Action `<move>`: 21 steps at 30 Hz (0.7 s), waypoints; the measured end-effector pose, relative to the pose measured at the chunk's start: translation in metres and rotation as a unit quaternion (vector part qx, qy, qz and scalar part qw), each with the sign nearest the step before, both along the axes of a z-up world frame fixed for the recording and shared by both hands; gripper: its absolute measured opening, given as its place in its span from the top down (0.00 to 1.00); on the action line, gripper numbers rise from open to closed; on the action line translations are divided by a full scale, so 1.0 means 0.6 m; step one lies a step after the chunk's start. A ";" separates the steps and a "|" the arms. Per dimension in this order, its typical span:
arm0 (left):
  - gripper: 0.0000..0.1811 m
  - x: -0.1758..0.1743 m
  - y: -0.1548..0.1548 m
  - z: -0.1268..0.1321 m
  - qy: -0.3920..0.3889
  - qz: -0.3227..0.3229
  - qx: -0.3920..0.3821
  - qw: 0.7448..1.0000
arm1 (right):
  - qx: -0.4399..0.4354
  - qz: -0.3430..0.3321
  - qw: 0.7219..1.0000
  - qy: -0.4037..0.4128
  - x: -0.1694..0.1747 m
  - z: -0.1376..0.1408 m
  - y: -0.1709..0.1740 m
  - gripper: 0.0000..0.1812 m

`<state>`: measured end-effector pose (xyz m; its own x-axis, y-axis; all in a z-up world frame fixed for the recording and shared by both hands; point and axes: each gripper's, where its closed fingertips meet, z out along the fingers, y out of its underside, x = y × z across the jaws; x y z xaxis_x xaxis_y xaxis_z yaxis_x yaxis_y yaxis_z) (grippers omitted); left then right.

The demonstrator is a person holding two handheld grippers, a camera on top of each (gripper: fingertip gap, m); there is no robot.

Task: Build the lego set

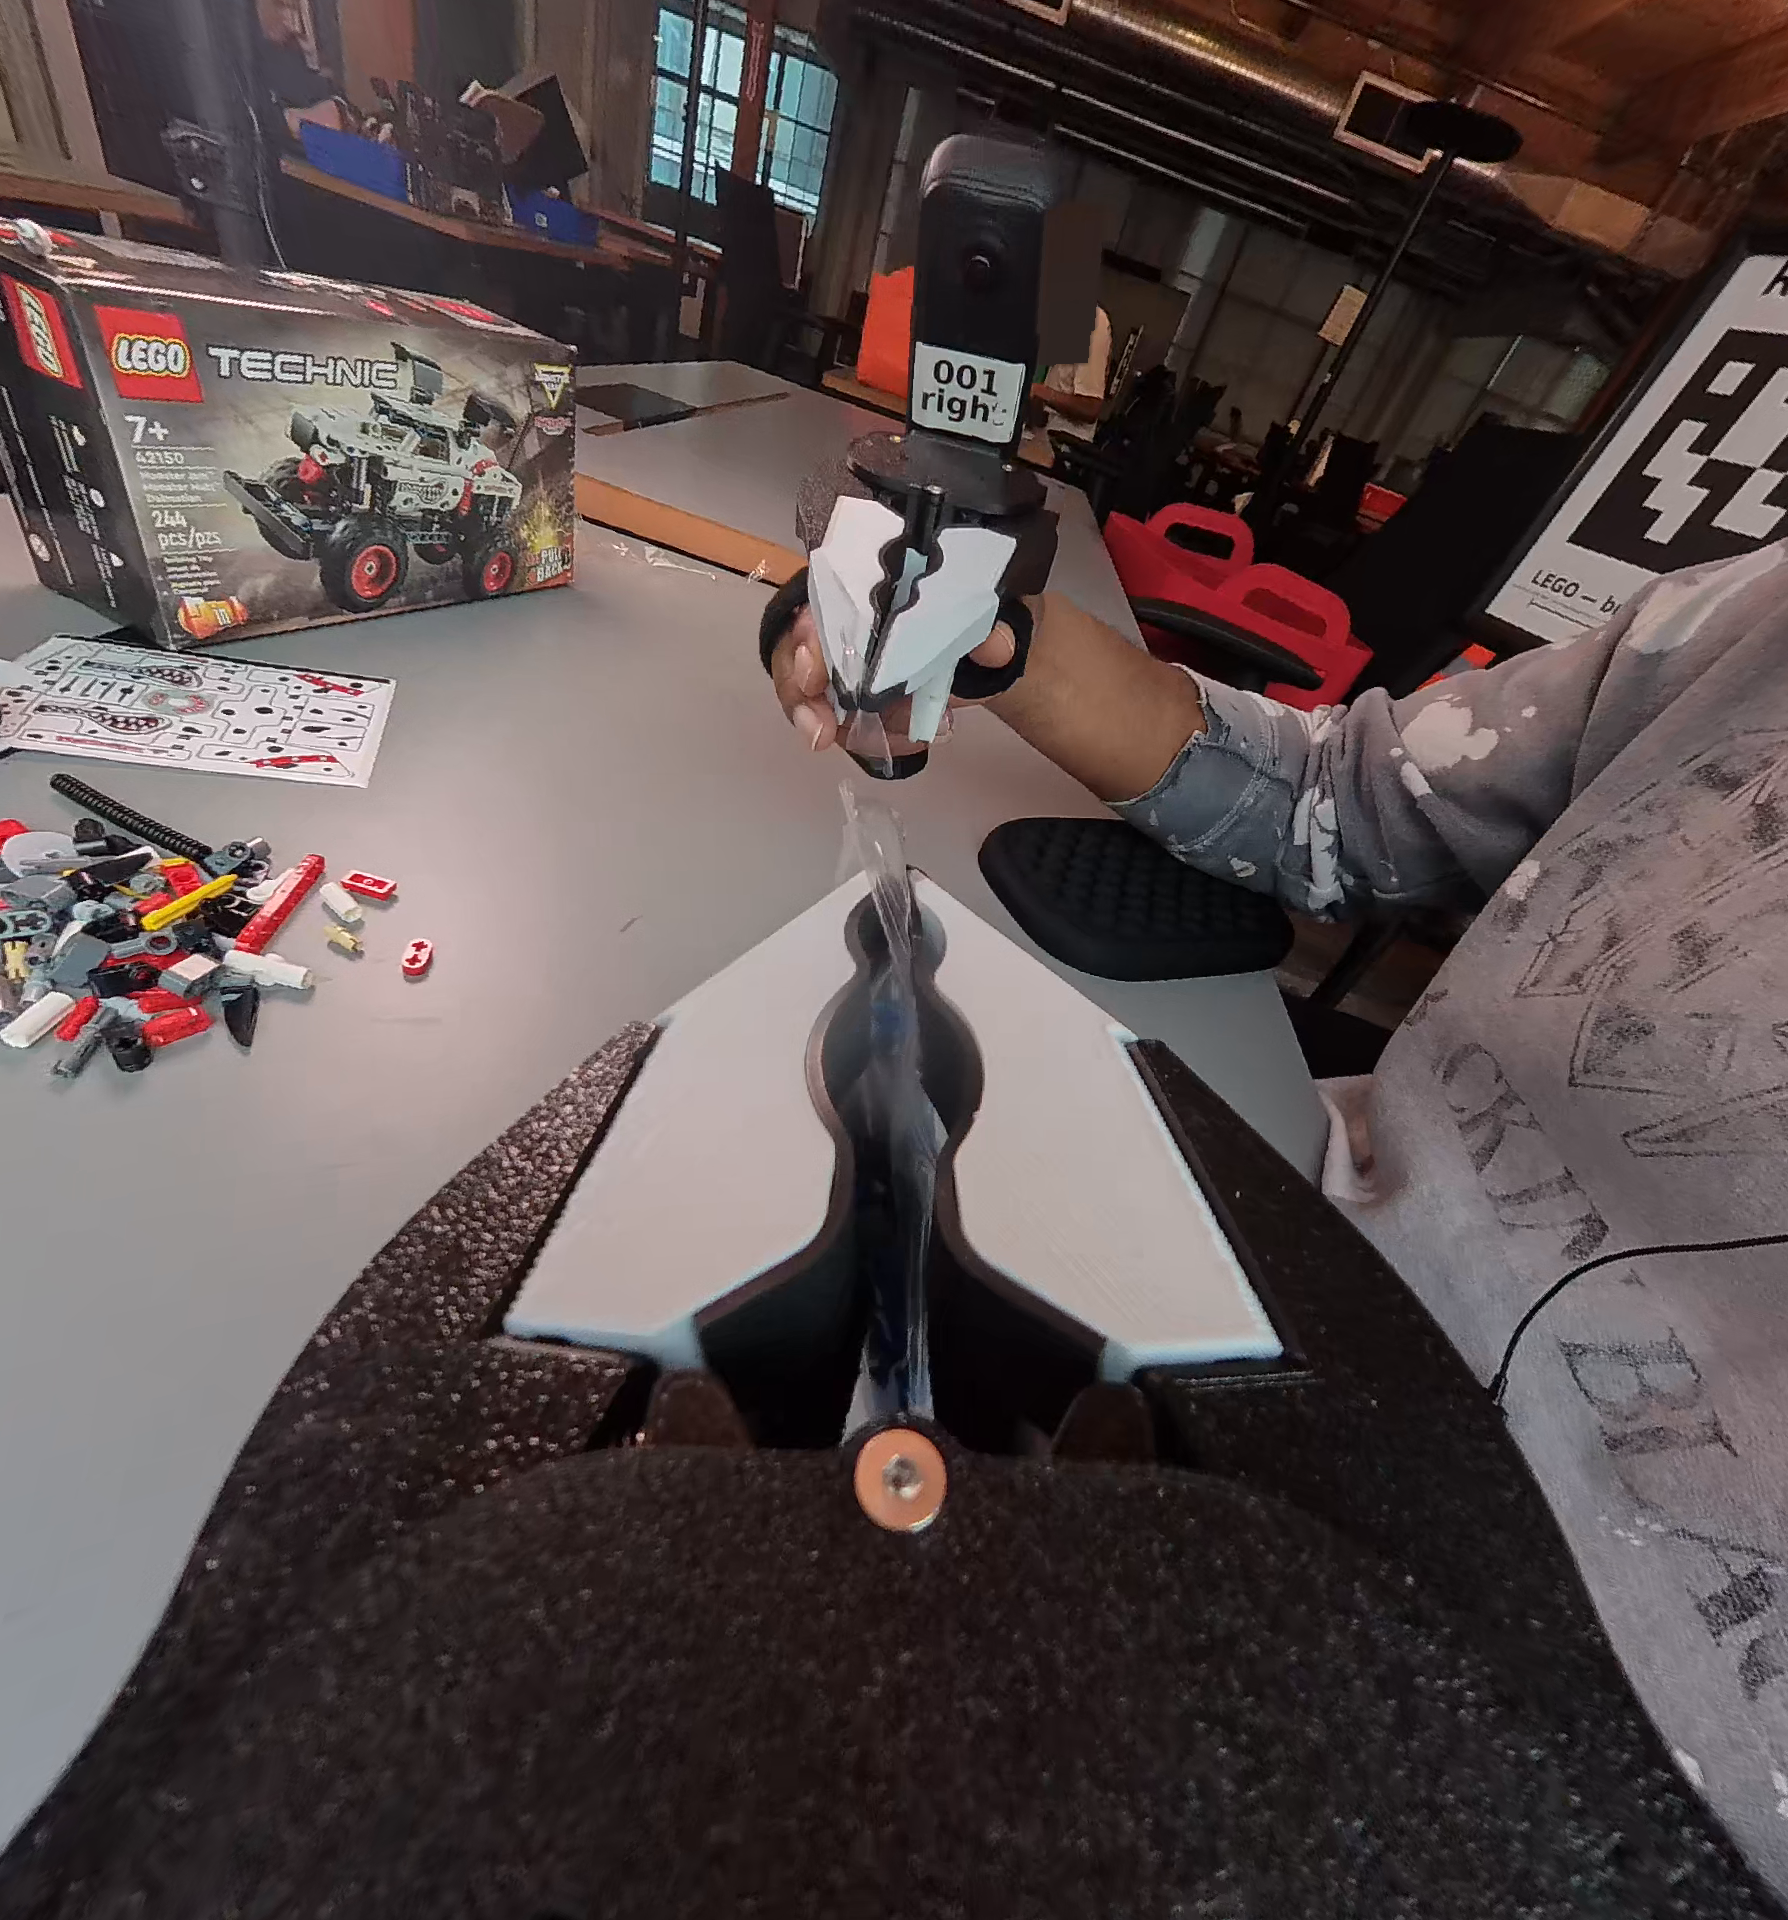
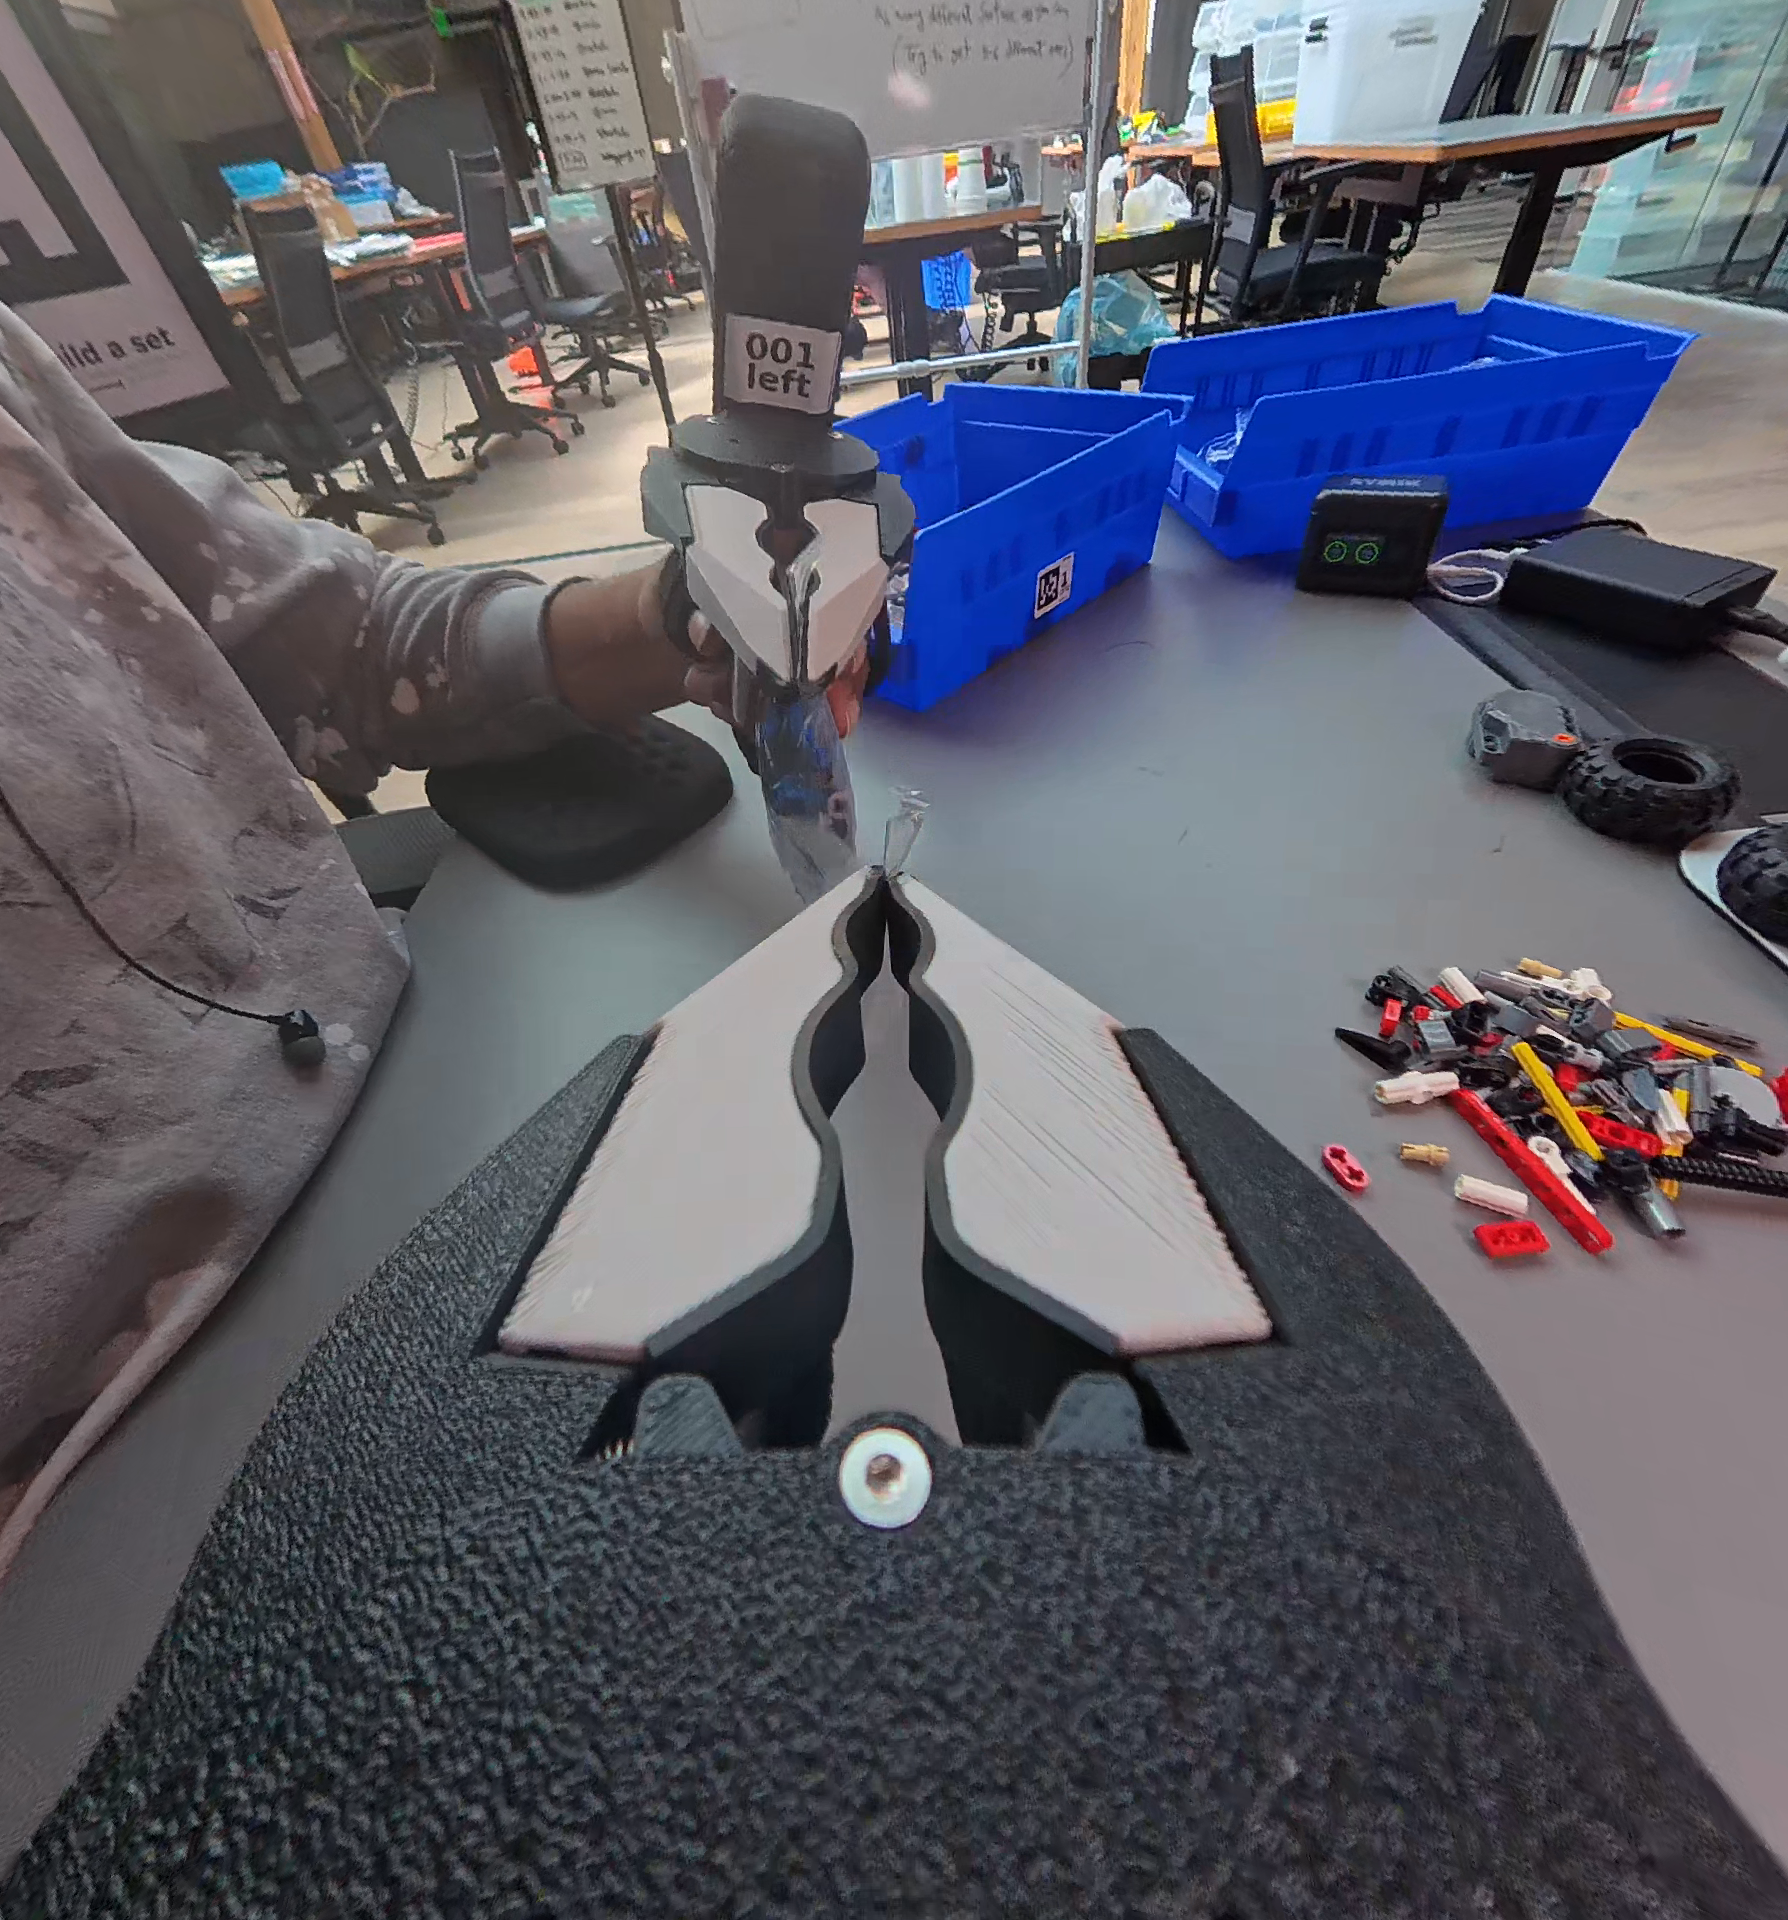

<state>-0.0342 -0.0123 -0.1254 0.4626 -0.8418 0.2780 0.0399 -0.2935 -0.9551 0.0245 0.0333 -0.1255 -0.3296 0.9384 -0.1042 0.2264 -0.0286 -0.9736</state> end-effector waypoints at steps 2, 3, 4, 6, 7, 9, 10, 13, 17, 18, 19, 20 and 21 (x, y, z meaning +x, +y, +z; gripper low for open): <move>1.00 -0.005 0.001 0.001 0.003 0.004 0.002 1.000 | -0.005 -0.008 1.000 -0.002 0.007 -0.006 0.007 1.00; 1.00 -0.006 0.001 0.000 0.004 0.005 0.003 1.000 | -0.007 -0.016 1.000 -0.001 0.010 -0.008 0.013 1.00; 1.00 -0.006 0.001 0.000 0.002 0.005 0.003 1.000 | -0.008 -0.024 1.000 -0.001 0.012 -0.009 0.019 1.00; 1.00 -0.006 0.002 0.001 -0.001 0.005 0.003 1.000 | -0.009 -0.040 0.999 -0.003 0.016 -0.011 0.034 1.00; 1.00 -0.006 0.003 -0.001 0.001 0.006 0.001 1.000 | -0.005 -0.053 0.999 -0.006 0.018 -0.013 0.043 1.00; 1.00 -0.006 0.006 -0.011 0.012 0.010 -0.007 1.000 | 0.003 -0.088 0.996 -0.016 0.021 -0.019 0.068 1.00; 1.00 -0.007 0.009 -0.018 0.022 0.016 -0.010 1.000 | 0.006 -0.109 0.994 -0.023 0.023 -0.024 0.083 1.00; 1.00 -0.003 0.014 -0.043 0.057 0.021 -0.020 0.998 | 0.013 -0.170 0.985 -0.040 0.032 -0.043 0.128 1.00; 1.00 0.010 0.014 -0.075 0.074 0.013 -0.060 0.995 | 0.027 -0.230 0.972 -0.043 0.042 -0.060 0.172 1.00; 1.00 0.013 0.014 -0.081 0.071 0.010 -0.073 0.995 | 0.037 -0.257 0.965 -0.047 0.047 -0.063 0.190 1.00; 1.00 0.014 0.015 -0.081 0.064 0.011 -0.079 0.995 | 0.052 -0.293 0.953 -0.055 0.057 -0.067 0.215 1.00; 1.00 0.013 0.017 -0.081 0.060 0.014 -0.082 0.995 | 0.072 -0.335 0.937 -0.064 0.074 -0.070 0.245 1.00; 1.00 0.010 0.018 -0.081 0.062 0.018 -0.083 0.994 | 0.095 -0.377 0.918 -0.078 0.098 -0.072 0.277 1.00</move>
